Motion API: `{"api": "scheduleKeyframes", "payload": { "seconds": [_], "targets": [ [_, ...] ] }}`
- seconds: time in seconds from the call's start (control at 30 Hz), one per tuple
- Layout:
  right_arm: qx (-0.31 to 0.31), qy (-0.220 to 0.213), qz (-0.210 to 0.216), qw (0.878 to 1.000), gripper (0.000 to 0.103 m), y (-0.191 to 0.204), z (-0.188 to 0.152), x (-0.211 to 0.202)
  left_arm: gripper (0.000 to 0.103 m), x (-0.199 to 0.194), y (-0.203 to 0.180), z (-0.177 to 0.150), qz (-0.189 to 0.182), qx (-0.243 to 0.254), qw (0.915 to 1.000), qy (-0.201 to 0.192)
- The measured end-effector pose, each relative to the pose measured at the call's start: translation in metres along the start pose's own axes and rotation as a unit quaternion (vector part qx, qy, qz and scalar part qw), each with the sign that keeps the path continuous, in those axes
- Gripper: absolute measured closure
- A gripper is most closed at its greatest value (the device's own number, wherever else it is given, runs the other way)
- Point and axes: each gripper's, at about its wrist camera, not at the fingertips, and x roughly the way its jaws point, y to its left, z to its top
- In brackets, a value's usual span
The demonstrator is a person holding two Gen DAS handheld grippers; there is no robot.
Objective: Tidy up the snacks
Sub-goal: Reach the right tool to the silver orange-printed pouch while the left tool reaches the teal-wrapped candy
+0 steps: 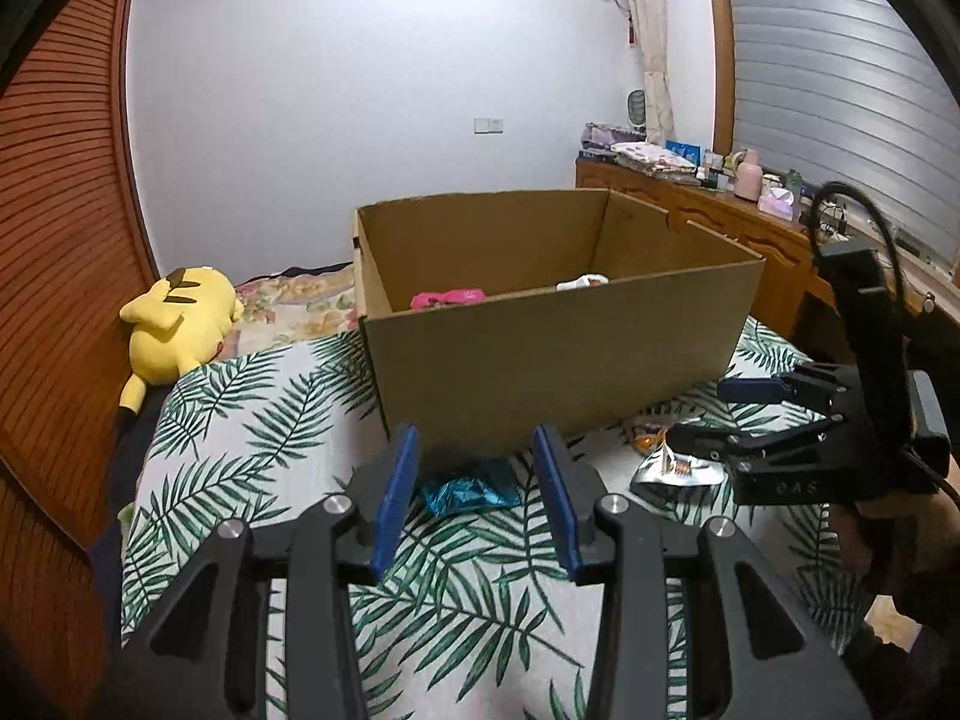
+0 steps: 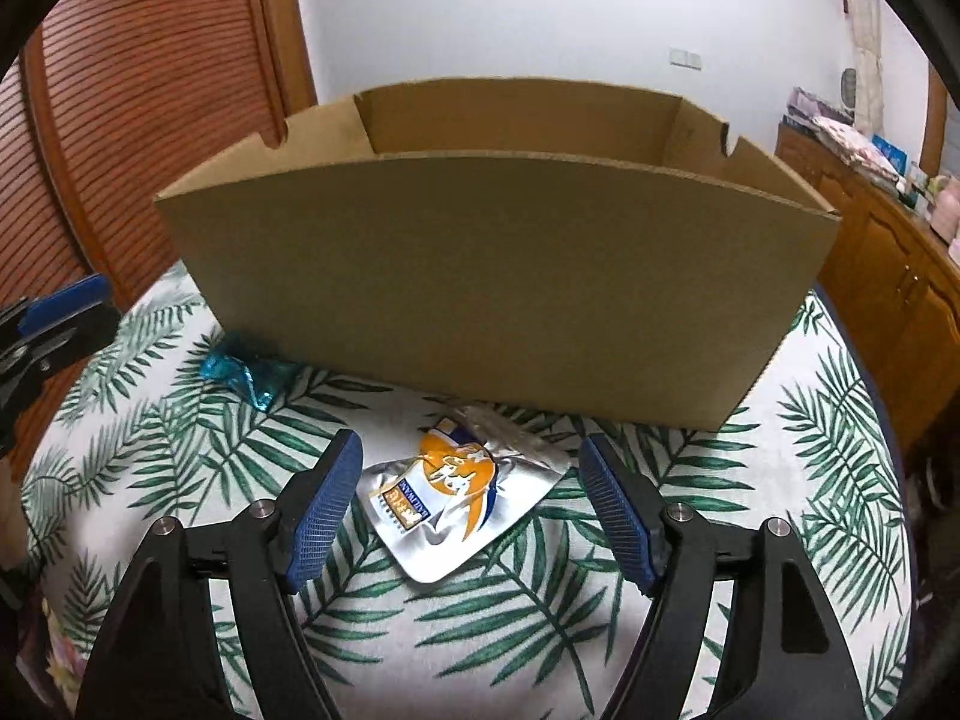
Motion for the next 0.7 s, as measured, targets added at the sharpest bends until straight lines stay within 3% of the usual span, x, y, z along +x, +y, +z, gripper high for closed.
{"api": "scheduleKeyframes", "payload": {
  "seconds": [0.27, 0.4, 0.57, 0.7],
  "targets": [
    [-0.003, 0.032, -0.03, 0.999, 0.026, 0.001, -0.002, 0.024, 0.063, 0.007, -0.001, -0.006, -0.006, -0.002, 0.9999, 0.009],
    [0.0, 0.036, -0.022, 0.999, 0.023, -0.003, -0.004, 0.024, 0.063, 0.014, -0.003, -0.007, -0.007, 0.001, 0.9998, 0.017],
    [0.034, 0.056, 0.023, 0.998, 0.023, -0.015, -0.005, 0.028, 0.063, 0.027, -0.005, -0.009, 0.002, 0.005, 0.9994, 0.034],
    [0.03, 0.053, 0.02, 0.998, 0.023, -0.01, -0.004, 0.028, 0.063, 0.035, -0.001, -0.011, 0.008, -0.003, 0.9988, 0.047]
  ]
}}
